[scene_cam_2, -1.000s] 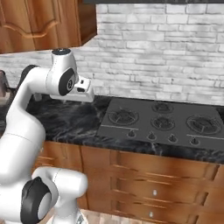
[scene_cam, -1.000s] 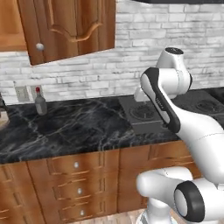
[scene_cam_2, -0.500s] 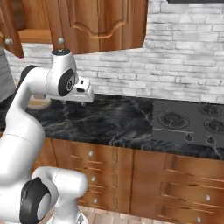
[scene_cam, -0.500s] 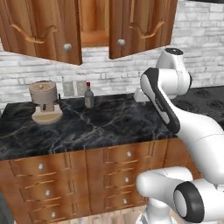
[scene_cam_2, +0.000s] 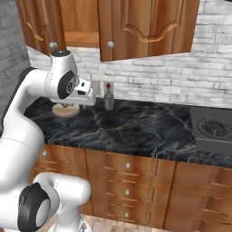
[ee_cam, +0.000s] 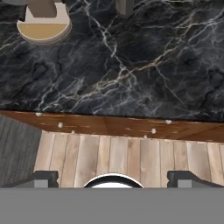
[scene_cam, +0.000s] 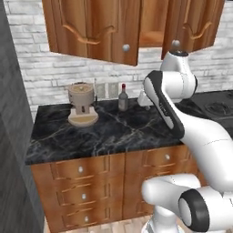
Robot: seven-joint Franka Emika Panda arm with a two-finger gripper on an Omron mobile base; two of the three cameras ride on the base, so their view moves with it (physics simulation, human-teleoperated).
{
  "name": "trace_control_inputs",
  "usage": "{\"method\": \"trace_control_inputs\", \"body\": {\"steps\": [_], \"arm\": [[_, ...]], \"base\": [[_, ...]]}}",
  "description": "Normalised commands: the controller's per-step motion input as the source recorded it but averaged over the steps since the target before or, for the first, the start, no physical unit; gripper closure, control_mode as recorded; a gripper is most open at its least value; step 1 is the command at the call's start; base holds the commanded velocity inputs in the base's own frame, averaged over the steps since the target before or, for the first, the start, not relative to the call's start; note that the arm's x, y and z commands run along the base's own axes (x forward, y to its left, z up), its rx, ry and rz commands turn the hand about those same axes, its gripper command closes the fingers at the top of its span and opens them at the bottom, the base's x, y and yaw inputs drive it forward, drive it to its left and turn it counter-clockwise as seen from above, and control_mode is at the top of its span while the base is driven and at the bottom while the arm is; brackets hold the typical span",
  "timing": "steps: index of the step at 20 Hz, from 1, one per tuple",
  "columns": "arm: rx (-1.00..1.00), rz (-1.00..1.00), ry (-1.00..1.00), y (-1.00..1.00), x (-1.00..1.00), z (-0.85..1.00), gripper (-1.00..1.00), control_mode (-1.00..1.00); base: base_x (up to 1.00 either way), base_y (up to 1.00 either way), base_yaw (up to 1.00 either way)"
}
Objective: Close all open cabinet doors.
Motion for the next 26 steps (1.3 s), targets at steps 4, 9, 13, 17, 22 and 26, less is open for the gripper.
{"method": "trace_control_inputs", "body": {"steps": [4, 9, 13, 17, 22, 26], "arm": [[0.0, 0.0, 0.0, 0.0, 0.0, 0.0, -1.0, 1.0], [0.0, 0.0, 0.0, 0.0, 0.0, 0.0, -1.0, 1.0], [0.0, 0.0, 0.0, 0.0, 0.0, 0.0, -1.0, 1.0], [0.0, 0.0, 0.0, 0.0, 0.0, 0.0, -1.0, 1.0], [0.0, 0.0, 0.0, 0.0, 0.0, 0.0, -1.0, 1.0], [0.0, 0.0, 0.0, 0.0, 0.0, 0.0, -1.0, 1.0]], "base": [[0.48, 0.12, 0.0], [0.62, 0.02, 0.0], [0.57, 0.08, 0.0], [0.42, 0.0, 0.0], [0.09, 0.0, 0.0], [0.0, 0.0, 0.0]]}}
